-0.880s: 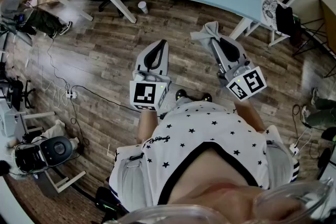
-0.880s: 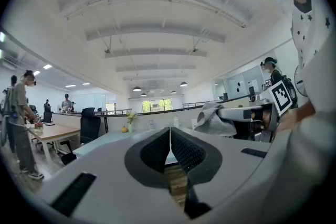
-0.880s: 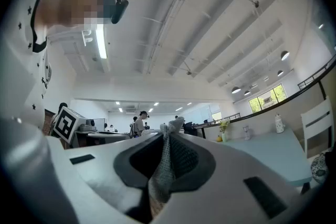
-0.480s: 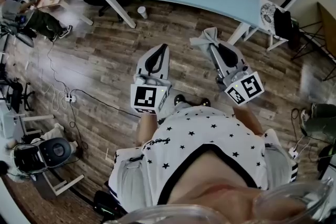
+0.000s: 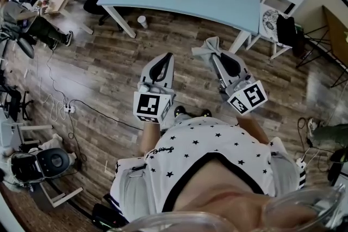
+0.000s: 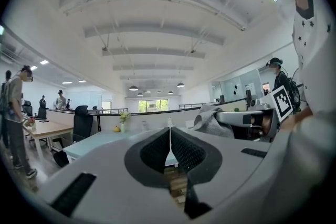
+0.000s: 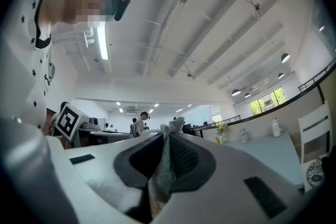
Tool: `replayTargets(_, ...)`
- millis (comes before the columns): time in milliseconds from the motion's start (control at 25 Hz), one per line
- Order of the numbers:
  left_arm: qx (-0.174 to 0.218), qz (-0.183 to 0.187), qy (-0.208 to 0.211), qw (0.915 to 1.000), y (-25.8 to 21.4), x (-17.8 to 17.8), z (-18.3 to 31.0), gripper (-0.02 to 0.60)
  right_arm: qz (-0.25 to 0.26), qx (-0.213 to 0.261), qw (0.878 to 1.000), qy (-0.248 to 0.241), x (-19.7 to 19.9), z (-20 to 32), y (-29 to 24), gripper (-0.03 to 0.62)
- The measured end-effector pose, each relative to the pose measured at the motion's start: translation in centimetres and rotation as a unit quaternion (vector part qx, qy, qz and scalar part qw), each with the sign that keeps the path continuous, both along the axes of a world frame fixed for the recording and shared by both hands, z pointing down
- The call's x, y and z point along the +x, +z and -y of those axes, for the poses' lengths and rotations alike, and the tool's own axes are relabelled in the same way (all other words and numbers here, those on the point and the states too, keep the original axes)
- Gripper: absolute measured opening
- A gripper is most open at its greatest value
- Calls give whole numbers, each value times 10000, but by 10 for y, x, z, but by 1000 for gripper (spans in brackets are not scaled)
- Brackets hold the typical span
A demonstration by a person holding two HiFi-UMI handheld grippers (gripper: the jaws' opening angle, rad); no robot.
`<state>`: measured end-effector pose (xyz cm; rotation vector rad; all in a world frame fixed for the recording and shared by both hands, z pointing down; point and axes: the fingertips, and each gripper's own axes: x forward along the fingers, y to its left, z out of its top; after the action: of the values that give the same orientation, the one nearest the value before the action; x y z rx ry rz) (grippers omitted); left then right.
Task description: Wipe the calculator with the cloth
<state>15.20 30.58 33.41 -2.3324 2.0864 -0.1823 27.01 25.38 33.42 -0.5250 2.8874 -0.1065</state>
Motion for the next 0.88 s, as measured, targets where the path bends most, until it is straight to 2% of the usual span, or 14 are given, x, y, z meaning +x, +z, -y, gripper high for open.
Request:
replayTargets(360, -39, 92, 13, 9999, -5, 40, 11, 32, -327, 790, 9963, 68, 28, -2, -8, 29)
replayTargets(600, -64, 35, -19, 10000, 0, 60, 14, 32, -156, 470, 9984, -278, 37, -3, 4, 29)
replayTargets(880, -53, 204, 15, 9998, -8, 70, 25, 32, -18, 433, 9983, -393, 41, 3, 0, 29)
